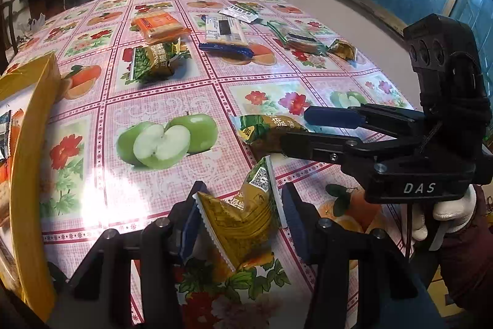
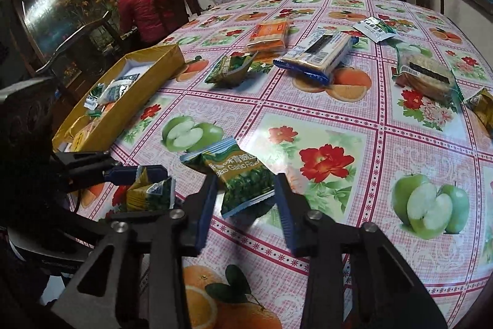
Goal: Organize snacks
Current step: 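Carry gold pouch and green bag over the box with both tools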
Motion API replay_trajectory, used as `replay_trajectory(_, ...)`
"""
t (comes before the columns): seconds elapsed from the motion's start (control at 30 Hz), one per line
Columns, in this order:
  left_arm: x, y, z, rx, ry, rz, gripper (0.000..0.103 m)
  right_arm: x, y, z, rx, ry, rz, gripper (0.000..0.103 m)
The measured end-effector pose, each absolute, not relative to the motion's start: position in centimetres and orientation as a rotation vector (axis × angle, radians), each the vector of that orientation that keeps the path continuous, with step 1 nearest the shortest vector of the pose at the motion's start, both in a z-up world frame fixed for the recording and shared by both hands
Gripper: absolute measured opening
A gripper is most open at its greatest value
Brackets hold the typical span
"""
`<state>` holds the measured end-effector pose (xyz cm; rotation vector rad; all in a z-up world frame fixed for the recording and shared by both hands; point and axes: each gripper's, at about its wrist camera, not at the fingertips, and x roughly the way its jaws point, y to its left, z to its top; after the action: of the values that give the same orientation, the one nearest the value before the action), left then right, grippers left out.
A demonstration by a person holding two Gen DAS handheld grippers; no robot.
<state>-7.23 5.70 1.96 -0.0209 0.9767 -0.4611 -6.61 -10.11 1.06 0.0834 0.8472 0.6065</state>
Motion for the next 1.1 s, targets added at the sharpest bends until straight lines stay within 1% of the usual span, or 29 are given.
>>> replay_trajectory(0.07,-7.4,5.9,2.0,-0.033,0.974,-0.463,0.048,-6.7,-10.2,1.2,0.080,0.832,0.589,0.072)
replay_trajectory(0.17,-7.7,6.3,2.3,-0.055,0.967,-0.468,0.047,-7.0,-9.9,1.4,0.055,0.812,0.590,0.072)
replay_trajectory(0.53,-10.4,10.0,4.1,-0.158,0.899,-0.451,0.046,-5.6,-5.4,1.0,-0.164,0.877,0.583,0.071)
replay_trajectory(0.57,-10.7,10.4,4.3,-0.170,0.892,-0.448,0.046,-5.6,-4.9,0.9,-0.190,0.877,0.571,0.068)
replay_trajectory(0.6,-11.0,10.9,4.5,-0.182,0.884,-0.442,0.046,-5.7,-4.6,0.9,-0.217,0.874,0.556,0.058)
replay_trajectory(0.67,-11.6,12.0,4.9,-0.206,0.865,-0.428,0.046,-5.9,-4.5,1.1,-0.211,0.881,0.553,0.051)
replay_trajectory(0.73,-12.2,13.3,5.3,-0.230,0.842,-0.410,0.046,-6.2,-4.6,1.1,-0.196,0.886,0.549,0.048)
replay_trajectory(0.87,-13.3,16.0,6.0,-0.279,0.799,-0.370,0.046,-6.5,-5.3,1.2,-0.140,0.898,0.545,0.044)
replay_trajectory(1.1,-15.1,20.6,6.8,-0.378,0.737,-0.300,0.046,-7.7,-5.1,2.5,-0.102,0.881,0.553,0.044)
